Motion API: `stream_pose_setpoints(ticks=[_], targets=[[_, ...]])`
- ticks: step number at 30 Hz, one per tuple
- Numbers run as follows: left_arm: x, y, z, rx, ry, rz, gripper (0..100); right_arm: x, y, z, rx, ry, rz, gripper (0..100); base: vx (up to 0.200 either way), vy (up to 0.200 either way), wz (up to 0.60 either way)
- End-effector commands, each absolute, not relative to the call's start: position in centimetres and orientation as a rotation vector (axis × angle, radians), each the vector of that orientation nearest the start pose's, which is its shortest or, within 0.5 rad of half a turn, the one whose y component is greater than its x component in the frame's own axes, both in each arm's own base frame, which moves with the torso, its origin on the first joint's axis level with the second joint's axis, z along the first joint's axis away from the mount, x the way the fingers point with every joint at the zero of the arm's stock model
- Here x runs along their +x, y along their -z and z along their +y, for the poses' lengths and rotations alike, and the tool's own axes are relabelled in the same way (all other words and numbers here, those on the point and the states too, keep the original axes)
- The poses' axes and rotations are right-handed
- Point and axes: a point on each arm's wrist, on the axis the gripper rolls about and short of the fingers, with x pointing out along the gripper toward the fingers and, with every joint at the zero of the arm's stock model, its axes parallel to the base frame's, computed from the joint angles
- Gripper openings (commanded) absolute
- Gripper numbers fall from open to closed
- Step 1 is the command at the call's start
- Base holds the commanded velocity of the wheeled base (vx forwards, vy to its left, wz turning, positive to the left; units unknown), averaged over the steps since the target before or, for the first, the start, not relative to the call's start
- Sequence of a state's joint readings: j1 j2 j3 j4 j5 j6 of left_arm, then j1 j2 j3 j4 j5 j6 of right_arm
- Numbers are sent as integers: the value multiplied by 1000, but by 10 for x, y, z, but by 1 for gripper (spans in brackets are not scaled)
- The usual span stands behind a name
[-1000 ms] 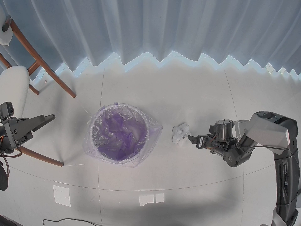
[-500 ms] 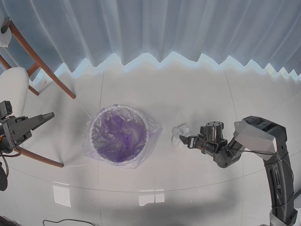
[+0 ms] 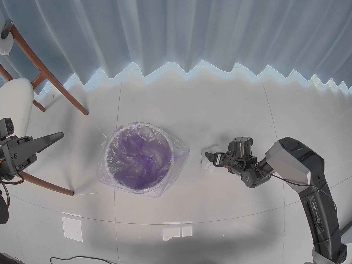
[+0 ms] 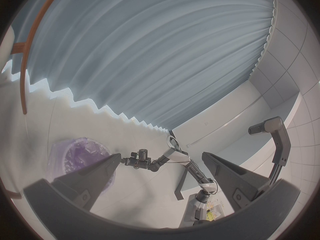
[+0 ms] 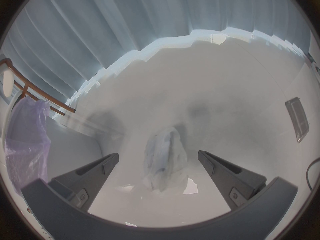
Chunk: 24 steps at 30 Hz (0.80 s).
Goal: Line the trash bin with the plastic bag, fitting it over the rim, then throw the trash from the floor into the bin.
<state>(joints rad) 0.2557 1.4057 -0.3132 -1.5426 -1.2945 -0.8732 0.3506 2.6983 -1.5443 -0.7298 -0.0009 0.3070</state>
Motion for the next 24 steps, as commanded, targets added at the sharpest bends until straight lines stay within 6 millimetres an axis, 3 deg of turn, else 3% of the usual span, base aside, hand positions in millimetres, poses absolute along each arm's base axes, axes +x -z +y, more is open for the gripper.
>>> stream_pose_setpoints(ticks=[1,6,7,13,17,21,22,23,24], targets=[[174,-214,22,-456,1079,127,100,479,66,180,231,-276,489,100,0,0,0],[173,-213,21,-456,1084,128,100,484,82,183,232,-275,491,100,0,0,0],[174,-213,20,-457,1087,130,100,485,83,183,233,-274,489,0,0,0,0],[173,-212,19,-460,1097,136,100,485,75,182,255,-259,480,0,0,0,0],[173,-212,18,-460,1100,137,100,478,42,175,302,-204,452,0,0,0,0],[173,-212,18,-459,1101,138,100,433,-25,166,467,-186,471,0,0,0,0],[173,-212,18,-459,1102,139,100,427,-33,166,492,-190,471,0,0,0,0],[173,-212,18,-459,1102,139,100,403,-56,166,568,-213,476,0,0,0,0],[173,-212,18,-459,1102,139,100,391,-66,166,603,-232,479,0,0,0,0]])
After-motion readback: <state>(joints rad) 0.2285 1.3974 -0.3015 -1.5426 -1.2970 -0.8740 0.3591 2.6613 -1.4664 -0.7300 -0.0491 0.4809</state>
